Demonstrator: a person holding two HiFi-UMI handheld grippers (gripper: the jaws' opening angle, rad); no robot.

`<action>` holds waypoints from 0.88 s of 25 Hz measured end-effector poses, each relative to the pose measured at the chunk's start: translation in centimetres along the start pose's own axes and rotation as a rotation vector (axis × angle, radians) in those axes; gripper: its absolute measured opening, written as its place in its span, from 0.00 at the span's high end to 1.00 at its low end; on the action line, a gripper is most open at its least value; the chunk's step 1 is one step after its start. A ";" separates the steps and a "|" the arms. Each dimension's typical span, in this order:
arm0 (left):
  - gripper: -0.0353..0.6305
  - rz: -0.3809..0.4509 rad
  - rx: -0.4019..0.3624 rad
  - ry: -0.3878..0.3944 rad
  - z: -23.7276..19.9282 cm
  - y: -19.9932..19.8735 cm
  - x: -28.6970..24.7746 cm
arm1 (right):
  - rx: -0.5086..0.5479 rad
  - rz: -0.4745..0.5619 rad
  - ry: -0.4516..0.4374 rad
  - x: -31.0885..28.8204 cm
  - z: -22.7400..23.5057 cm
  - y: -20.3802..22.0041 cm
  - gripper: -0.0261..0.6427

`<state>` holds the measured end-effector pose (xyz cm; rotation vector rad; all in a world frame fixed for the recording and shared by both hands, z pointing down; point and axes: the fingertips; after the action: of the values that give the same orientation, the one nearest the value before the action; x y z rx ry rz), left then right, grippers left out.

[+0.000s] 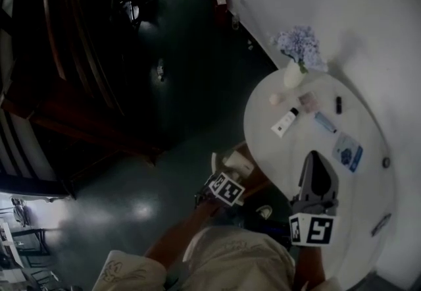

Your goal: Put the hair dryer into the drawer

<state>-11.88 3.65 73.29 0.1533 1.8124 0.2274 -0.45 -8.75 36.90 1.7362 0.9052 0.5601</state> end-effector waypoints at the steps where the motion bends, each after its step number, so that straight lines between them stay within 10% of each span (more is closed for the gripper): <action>1: 0.47 -0.015 -0.014 0.001 0.1 -0.1 -0.2 | -0.001 -0.002 0.005 0.1 0.2 0.1 0.96; 22: 0.54 -0.105 -0.118 0.030 1.1 -3.2 -5.5 | -0.017 -0.078 0.090 1.5 3.0 2.3 0.95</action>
<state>-9.40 -0.66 77.47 -0.0282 1.8258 0.2629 3.36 -9.66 37.98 1.6638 1.0236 0.5969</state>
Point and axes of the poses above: the fingertips, and each gripper's own axes: x backward along the fingers, z to its right, y out of its underside, and after that the axes turned 14 degrees about x, right-handed
